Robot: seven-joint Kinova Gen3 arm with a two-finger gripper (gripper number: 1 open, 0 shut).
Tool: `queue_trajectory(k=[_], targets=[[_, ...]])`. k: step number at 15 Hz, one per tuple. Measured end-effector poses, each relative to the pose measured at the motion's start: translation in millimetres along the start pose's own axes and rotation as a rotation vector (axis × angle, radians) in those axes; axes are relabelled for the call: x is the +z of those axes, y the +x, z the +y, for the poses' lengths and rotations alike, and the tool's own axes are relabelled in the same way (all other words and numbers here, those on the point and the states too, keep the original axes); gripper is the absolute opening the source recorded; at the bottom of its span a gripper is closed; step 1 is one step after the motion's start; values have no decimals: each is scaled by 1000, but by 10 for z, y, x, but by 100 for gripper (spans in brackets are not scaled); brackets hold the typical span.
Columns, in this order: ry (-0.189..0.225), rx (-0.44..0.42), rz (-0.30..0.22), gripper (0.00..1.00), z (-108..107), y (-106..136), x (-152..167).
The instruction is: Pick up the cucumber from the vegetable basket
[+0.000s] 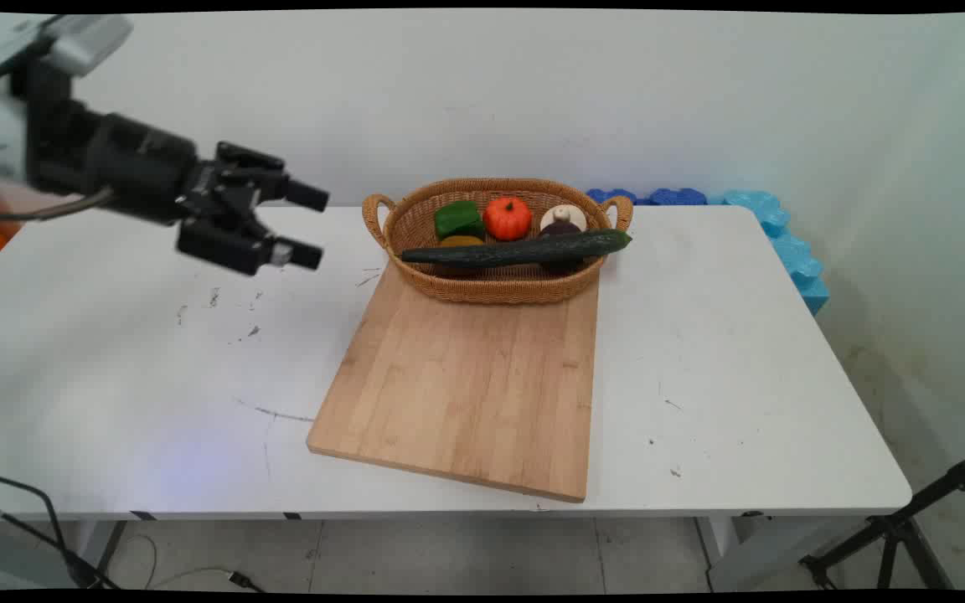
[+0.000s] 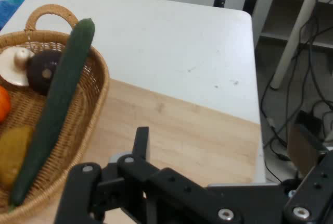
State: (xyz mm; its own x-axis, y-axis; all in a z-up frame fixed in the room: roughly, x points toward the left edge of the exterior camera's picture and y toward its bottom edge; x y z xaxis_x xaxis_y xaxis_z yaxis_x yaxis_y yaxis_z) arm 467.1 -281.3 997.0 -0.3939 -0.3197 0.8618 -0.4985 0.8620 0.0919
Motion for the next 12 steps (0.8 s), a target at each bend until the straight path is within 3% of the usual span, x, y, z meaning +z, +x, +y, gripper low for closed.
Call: queue_trajectory(k=[6,12], targets=[[60,-22,-25,100,-443,319,510],[117,-1,-100,100,-963,455,1207]])
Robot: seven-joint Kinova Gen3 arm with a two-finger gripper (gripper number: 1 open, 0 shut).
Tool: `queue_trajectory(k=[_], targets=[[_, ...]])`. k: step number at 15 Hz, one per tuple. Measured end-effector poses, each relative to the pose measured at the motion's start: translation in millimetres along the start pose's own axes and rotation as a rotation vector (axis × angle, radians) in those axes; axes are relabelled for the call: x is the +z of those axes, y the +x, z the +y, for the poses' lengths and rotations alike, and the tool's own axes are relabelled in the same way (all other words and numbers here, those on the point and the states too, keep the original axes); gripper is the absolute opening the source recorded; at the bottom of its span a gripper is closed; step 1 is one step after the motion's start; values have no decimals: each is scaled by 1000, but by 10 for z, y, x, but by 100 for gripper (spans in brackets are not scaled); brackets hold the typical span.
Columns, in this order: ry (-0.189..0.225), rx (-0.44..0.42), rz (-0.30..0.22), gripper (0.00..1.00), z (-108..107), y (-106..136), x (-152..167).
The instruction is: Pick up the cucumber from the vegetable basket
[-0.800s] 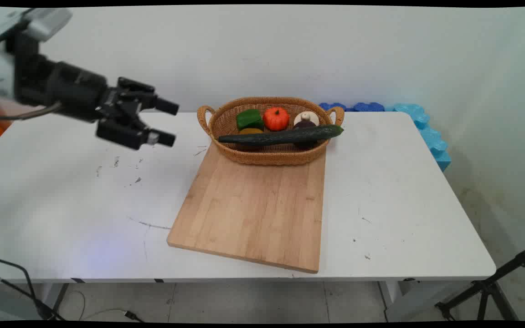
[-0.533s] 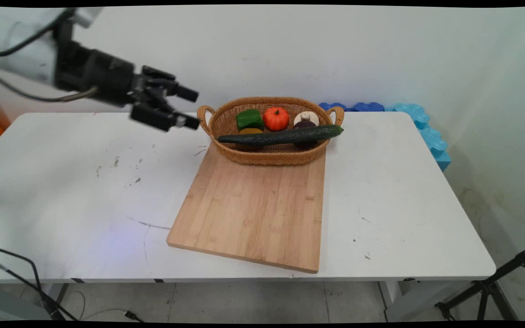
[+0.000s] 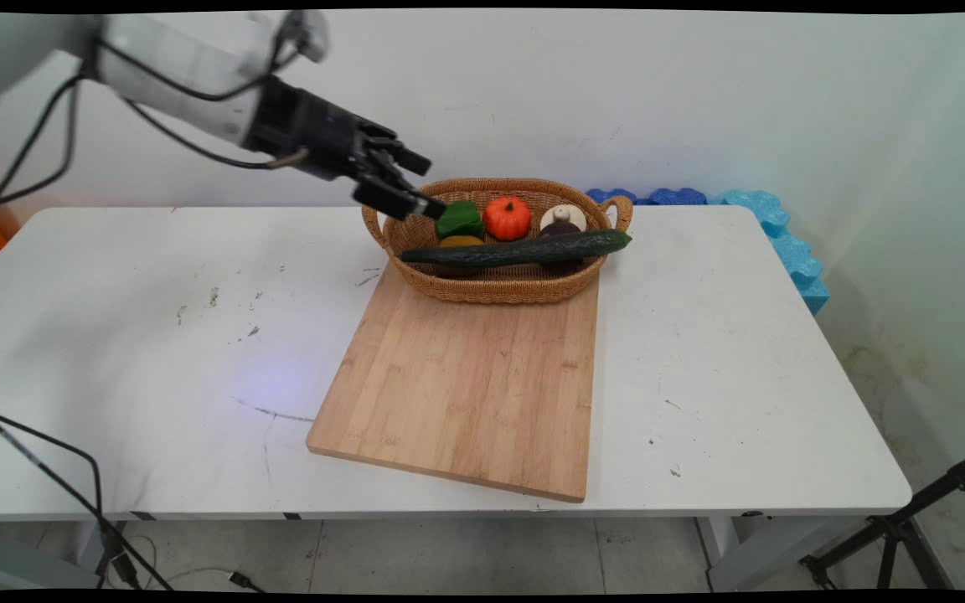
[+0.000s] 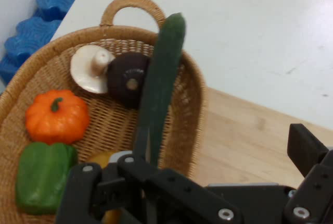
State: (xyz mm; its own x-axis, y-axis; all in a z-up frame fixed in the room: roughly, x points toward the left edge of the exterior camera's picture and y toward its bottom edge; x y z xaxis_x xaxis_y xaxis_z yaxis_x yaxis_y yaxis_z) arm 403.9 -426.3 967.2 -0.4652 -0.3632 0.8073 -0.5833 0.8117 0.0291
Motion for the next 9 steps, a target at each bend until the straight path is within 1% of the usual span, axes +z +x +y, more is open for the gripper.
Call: queue_trajectory(k=[2,5,9], targets=[[15,5,-32,100,-175,41,300],[18,15,-71,100,-394,68,692],[7,33,-106,100,-575,63,1014]])
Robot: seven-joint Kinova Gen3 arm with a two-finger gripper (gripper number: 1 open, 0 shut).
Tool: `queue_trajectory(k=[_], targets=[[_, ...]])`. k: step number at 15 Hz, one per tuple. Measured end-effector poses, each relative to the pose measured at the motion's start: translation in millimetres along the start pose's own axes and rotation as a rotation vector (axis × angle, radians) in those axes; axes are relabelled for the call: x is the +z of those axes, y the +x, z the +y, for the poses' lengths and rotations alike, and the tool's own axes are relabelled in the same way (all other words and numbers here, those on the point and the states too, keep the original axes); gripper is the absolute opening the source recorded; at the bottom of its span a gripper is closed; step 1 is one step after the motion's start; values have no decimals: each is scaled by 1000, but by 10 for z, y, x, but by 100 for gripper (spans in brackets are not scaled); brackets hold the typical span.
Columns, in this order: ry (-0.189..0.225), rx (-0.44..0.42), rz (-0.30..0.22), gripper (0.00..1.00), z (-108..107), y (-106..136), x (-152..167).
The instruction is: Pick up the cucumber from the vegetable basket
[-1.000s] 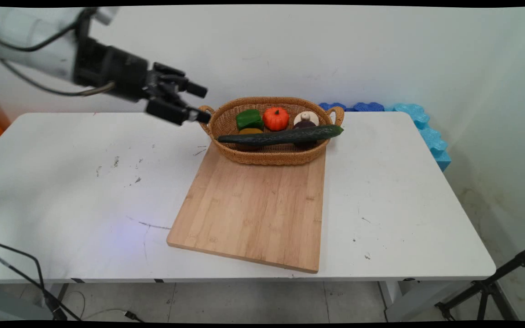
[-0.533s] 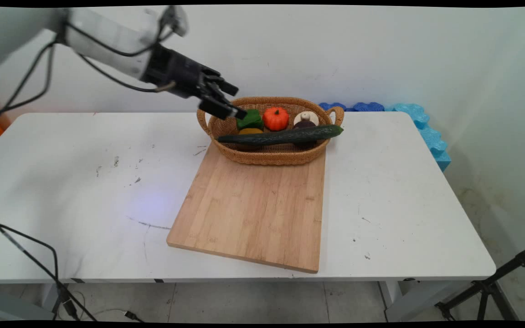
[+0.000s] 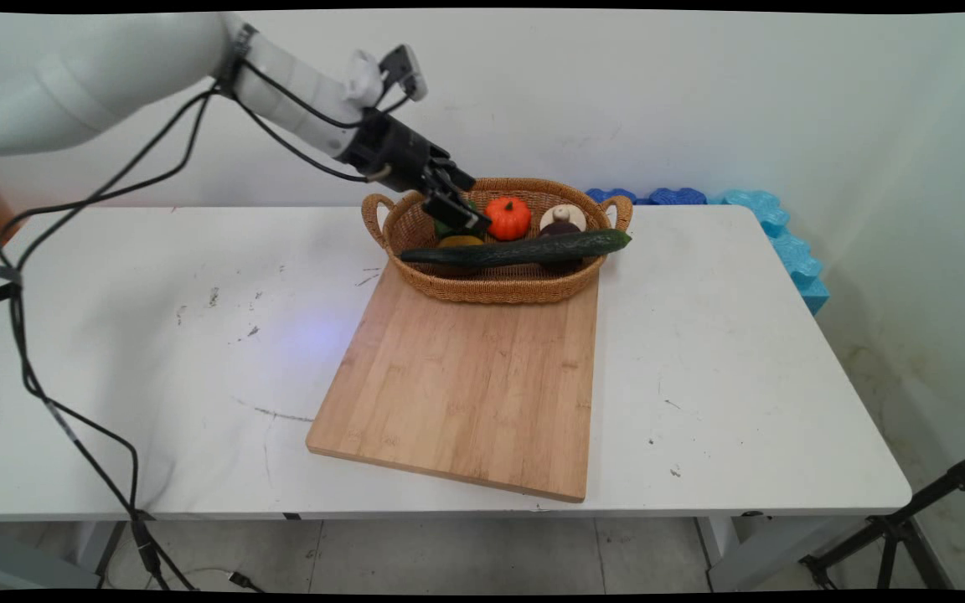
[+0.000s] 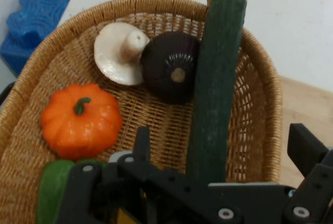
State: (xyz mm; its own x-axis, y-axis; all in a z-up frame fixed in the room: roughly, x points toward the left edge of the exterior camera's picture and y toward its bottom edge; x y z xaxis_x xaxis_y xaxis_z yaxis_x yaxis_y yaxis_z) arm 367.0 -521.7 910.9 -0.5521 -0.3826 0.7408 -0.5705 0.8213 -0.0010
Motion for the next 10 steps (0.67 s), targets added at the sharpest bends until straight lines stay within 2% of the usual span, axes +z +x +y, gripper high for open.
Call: queue_trajectory(k=[6,10], targets=[[-65,45,-33,100,-166,56,466],[-82,91,-44,100,-217,89,660]])
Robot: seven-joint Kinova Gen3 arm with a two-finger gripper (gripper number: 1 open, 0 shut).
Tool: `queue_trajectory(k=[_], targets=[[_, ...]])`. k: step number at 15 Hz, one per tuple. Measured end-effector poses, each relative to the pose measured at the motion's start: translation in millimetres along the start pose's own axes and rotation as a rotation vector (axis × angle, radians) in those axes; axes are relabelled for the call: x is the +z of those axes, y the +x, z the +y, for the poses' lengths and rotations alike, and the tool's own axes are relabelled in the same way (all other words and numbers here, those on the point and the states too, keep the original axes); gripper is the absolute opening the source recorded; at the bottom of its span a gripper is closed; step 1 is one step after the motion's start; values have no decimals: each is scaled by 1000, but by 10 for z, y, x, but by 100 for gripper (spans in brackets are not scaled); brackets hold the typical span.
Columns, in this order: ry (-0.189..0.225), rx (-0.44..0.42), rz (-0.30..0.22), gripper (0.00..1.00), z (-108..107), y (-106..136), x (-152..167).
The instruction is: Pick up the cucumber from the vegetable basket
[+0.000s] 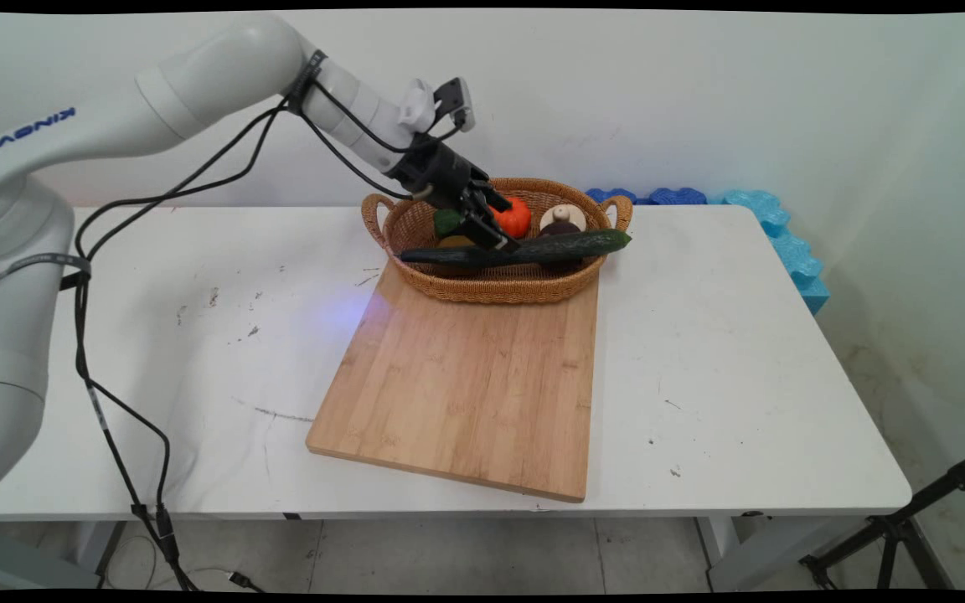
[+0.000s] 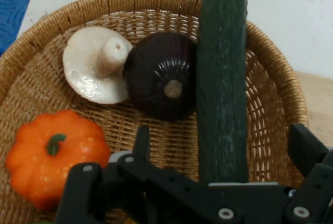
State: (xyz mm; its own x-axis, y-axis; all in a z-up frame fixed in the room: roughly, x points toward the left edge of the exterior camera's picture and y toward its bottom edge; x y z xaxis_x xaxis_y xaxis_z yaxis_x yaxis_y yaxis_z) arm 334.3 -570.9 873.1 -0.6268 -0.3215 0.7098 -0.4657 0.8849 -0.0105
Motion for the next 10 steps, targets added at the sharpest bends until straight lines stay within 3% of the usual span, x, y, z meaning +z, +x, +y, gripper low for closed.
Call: queue_trajectory(k=[10], targets=[[-13,53,-41,100,-39,-39,192]])
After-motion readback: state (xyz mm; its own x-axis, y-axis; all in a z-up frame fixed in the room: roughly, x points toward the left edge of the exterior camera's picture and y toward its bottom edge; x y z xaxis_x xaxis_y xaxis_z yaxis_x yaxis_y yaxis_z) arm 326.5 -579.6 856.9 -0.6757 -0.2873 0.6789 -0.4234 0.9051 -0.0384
